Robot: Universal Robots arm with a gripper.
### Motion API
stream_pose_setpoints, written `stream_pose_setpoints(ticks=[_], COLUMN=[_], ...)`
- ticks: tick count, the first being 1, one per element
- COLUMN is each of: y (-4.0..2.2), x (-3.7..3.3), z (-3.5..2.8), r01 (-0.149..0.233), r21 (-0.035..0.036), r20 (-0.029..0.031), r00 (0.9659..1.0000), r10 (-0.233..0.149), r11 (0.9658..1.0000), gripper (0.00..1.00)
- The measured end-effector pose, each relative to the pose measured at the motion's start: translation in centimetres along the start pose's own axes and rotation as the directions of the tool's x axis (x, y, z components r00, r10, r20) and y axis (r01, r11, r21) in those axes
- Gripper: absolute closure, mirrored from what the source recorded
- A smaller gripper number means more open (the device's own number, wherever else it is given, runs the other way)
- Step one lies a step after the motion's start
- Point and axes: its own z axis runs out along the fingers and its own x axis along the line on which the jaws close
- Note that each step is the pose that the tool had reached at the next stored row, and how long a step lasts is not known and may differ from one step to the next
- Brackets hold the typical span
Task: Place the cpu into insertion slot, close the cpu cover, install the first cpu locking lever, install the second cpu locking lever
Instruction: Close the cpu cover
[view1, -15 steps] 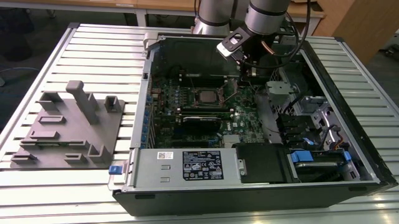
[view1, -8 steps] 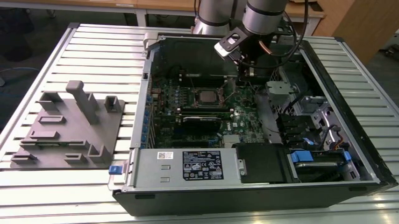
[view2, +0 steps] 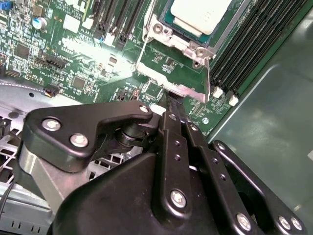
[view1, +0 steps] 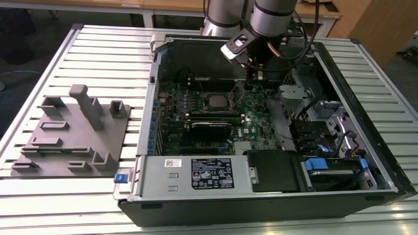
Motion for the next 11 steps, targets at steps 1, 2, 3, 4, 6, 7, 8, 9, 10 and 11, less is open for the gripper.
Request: stream_pose_setpoints(ticks=[1, 2, 3, 4, 6, 7, 8, 9, 10, 11], y=[-0.09, -0.18, -0.27, -0.36, -0.52, -0.61, -0.68, -0.77, -0.87, -0.96], x=[-0.01, -0.03, -0.04, -0.06, -0.1, -0.11, -0.13, -0.14, -0.16, -0.18], z=[0.0, 0.0, 0.0, 0.01, 0.0, 0.0, 0.0, 0.0, 0.0, 0.0], r01=[0.0, 0.0, 0.0, 0.0, 0.0, 0.0, 0.0, 0.0, 0.0, 0.0], r21=[0.0, 0.0, 0.0, 0.0, 0.0, 0.0, 0.0, 0.0, 0.0, 0.0], r20=[-0.0001, 0.0001, 0.0, -0.0001, 0.0, -0.0001, -0.0001, 0.0, -0.0001, 0.0], r00=[1.0, 1.0, 1.0, 1.0, 1.0, 1.0, 1.0, 1.0, 1.0, 1.0], r10=[0.0, 0.0, 0.0, 0.0, 0.0, 0.0, 0.0, 0.0, 0.0, 0.0], r11=[1.0, 1.0, 1.0, 1.0, 1.0, 1.0, 1.0, 1.0, 1.0, 1.0], gripper=[0.89, 0.89, 0.89, 0.89, 0.89, 0.89, 0.89, 0.89, 0.89, 0.89])
